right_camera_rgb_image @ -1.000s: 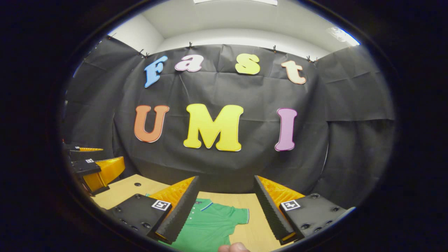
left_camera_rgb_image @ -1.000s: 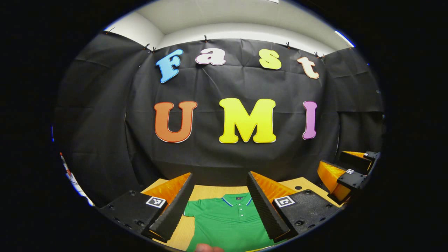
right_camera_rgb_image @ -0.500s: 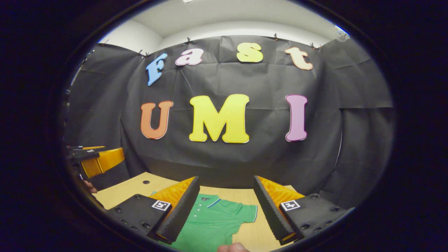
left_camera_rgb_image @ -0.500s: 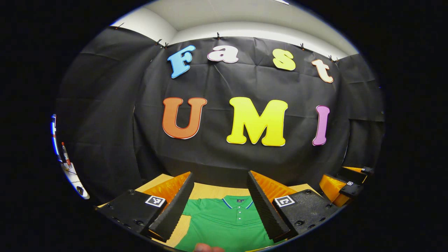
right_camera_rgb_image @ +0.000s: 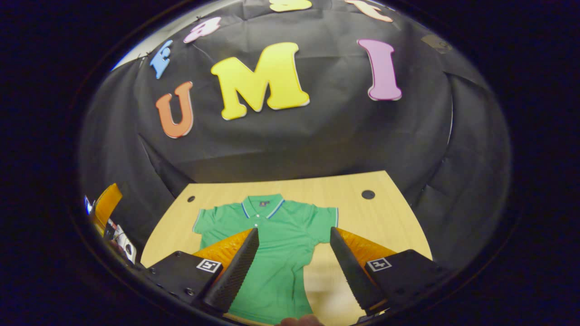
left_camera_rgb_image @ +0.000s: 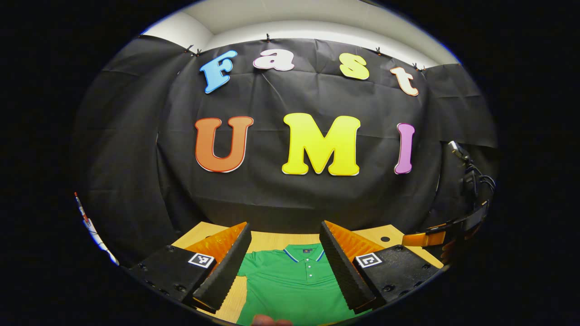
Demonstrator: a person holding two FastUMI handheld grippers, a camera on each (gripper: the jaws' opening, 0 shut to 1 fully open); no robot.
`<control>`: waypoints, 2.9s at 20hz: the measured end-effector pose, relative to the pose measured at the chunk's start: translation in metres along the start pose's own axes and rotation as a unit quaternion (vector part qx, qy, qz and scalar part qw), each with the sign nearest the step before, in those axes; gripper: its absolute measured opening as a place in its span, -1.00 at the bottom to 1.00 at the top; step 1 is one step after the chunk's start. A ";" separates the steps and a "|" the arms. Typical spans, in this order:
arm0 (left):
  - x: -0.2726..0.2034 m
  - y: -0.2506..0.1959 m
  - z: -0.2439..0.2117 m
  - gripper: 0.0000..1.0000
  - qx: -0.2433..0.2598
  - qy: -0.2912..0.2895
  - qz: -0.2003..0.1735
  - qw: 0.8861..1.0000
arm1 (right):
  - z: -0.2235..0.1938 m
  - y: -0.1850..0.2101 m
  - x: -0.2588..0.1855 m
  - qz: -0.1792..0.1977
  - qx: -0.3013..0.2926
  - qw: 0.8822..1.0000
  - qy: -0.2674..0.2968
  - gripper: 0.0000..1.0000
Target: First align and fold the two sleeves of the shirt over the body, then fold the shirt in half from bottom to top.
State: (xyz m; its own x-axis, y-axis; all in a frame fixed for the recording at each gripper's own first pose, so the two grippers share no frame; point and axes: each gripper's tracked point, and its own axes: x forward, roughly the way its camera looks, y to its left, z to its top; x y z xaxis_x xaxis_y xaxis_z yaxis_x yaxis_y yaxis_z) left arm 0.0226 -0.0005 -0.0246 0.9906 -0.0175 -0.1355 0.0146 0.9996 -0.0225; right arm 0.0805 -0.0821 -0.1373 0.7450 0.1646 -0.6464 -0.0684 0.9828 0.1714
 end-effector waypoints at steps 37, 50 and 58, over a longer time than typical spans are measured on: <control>-0.003 0.072 -0.069 0.95 -0.058 0.091 0.020 0.994 | -0.072 -0.081 0.249 -0.102 0.188 0.923 0.319 -0.95; -0.025 0.105 -0.080 0.95 -0.047 0.109 0.024 0.993 | -0.036 0.059 0.237 -0.050 0.064 0.957 0.280 -0.95; -0.059 0.169 -0.095 0.96 -0.065 0.130 0.092 0.985 | -0.075 0.136 0.273 -0.022 0.019 0.946 0.322 -0.90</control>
State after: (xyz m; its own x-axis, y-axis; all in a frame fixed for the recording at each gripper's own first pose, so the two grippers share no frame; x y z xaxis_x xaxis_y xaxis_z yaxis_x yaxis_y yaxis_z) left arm -0.0467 0.1673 -0.1146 0.9060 0.1418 -0.3987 -0.1961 0.9756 -0.0986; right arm 0.2254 0.1025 -0.3464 0.1867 0.1529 -0.9704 -0.0148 0.9881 0.1529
